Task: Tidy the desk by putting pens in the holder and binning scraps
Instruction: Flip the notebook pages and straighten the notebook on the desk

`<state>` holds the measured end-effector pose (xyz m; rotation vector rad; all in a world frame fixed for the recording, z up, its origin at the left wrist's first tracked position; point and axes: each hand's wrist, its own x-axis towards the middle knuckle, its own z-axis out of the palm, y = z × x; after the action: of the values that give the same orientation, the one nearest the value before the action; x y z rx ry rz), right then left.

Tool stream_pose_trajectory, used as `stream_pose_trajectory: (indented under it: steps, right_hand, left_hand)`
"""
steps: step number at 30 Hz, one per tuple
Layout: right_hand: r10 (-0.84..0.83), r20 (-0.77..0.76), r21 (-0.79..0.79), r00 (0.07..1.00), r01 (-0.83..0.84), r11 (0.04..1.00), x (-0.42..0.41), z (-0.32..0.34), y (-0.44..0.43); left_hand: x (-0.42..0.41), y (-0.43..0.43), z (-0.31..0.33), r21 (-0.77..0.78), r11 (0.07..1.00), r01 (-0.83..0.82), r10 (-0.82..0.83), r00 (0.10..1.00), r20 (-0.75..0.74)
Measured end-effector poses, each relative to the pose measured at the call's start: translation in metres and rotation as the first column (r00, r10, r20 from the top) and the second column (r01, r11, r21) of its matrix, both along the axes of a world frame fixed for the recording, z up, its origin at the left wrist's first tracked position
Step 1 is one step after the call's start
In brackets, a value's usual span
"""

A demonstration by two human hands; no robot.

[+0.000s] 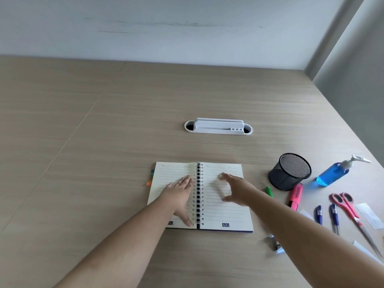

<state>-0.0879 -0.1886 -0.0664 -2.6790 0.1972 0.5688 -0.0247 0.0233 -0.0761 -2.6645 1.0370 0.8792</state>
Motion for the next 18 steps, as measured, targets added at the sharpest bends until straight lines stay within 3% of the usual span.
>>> stream_pose_trajectory:
  steps: [6, 9, 12, 15, 18]
  right_hand:
    - [-0.002, 0.043, -0.038, 0.999, 0.004, 0.999, -0.006, 0.003, 0.005]
    - [0.006, 0.155, -0.077, 0.988, 0.007, 0.997, -0.023, 0.01, 0.014]
    - [0.002, 0.23, 0.008, 0.973, -0.004, 1.0, -0.055, 0.004, 0.023]
    - [0.037, 0.223, 0.016, 0.974, -0.042, 0.999, -0.086, -0.015, 0.027]
    - [0.095, 0.218, -0.113, 0.971, -0.072, 0.991, -0.105, -0.029, 0.028]
  left_hand:
    - [-0.004, 0.008, 0.001, -0.055, 0.999, -0.004, 0.004, 1.0, 0.003]
    - [-0.009, 0.021, 0.006, -0.23, 0.973, -0.028, 0.038, 0.998, 0.041]
    - [-0.023, 0.038, 0.001, -0.378, 0.926, -0.024, 0.074, 0.99, 0.118]
    - [-0.043, 0.053, -0.011, -0.311, 0.949, 0.051, 0.001, 0.987, 0.163]
    - [-0.058, 0.066, -0.027, -0.285, 0.958, 0.035, 0.023, 0.98, 0.198]
